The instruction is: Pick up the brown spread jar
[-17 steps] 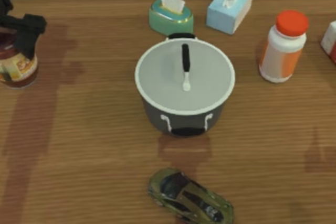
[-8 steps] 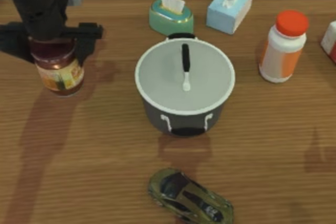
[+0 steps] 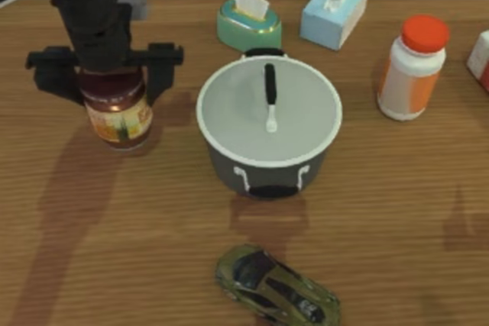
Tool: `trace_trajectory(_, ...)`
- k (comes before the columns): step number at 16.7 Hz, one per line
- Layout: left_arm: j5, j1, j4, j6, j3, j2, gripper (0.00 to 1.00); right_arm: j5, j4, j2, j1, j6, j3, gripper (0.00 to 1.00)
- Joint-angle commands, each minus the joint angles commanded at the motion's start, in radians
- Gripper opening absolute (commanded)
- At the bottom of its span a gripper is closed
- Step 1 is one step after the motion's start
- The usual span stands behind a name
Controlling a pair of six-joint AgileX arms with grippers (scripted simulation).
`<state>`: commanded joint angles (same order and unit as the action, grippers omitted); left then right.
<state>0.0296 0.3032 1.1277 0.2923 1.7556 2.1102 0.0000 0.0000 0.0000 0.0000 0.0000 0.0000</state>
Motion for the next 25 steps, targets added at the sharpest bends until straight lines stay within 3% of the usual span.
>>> trace_trajectory(9, -0.001, -0.005, -0.169, -0.005, -0.118, 0.05, 0.0, 0.0, 0.0, 0.0, 0.0, 0.0, 0.0, 1.0)
trace_trajectory(13, -0.001, -0.005, -0.172, -0.005, -0.12, 0.052, 0.0, 0.0, 0.0, 0.0, 0.0, 0.0, 0.0, 1.0)
trace_trajectory(25, -0.001, -0.005, -0.172, -0.005, -0.12, 0.052, 0.9, 0.0, 0.0, 0.0, 0.0, 0.0, 0.0, 1.0)
